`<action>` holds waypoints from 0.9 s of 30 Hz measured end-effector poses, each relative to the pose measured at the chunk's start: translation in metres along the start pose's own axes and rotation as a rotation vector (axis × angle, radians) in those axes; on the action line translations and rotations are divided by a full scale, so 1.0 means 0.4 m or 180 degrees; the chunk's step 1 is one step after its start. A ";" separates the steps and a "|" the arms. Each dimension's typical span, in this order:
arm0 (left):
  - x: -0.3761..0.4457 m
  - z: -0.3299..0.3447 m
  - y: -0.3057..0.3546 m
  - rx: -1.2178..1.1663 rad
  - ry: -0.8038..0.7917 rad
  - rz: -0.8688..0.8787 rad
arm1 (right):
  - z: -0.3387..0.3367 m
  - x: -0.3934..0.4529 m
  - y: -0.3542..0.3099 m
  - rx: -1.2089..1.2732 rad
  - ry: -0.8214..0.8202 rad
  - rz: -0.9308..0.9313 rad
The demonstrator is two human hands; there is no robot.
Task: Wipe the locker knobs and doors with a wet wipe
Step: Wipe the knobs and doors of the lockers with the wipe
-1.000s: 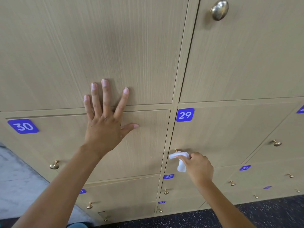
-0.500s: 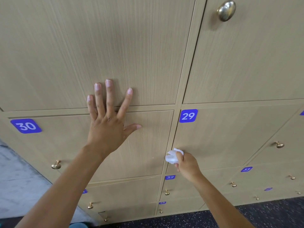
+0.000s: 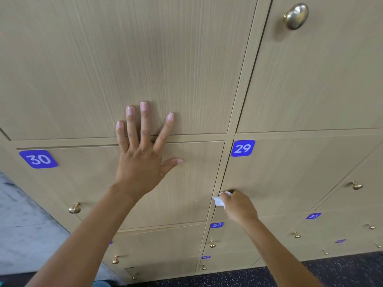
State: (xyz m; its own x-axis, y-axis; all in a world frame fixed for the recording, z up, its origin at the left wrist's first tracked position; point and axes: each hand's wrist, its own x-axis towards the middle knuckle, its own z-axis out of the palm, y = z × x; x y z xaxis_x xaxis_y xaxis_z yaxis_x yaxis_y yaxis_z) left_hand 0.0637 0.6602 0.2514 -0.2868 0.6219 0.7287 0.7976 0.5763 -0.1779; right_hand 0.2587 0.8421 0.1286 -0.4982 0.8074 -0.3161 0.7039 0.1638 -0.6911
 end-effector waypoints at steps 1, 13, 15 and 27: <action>0.000 0.000 0.000 0.0000 -0.0002 0.0002 | 0.001 0.001 -0.005 0.0115 -0.0032 0.0056; -0.001 -0.005 -0.006 -0.0056 -0.0047 0.0006 | -0.071 0.027 0.040 0.2156 -0.1853 0.0136; 0.000 -0.004 -0.004 -0.0068 -0.0052 0.0008 | -0.087 0.028 0.052 0.2063 -0.2064 -0.0162; -0.002 -0.002 -0.007 -0.0186 -0.0056 0.0048 | -0.124 0.022 0.060 0.0947 -0.1930 -0.0770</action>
State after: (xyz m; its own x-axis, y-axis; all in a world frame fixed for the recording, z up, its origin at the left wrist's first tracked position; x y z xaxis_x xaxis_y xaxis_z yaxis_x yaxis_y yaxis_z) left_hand 0.0620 0.6576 0.2519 -0.2833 0.6398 0.7144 0.8315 0.5351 -0.1495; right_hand 0.2963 0.8811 0.1415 -0.8772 0.2969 -0.3774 0.4134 0.0671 -0.9081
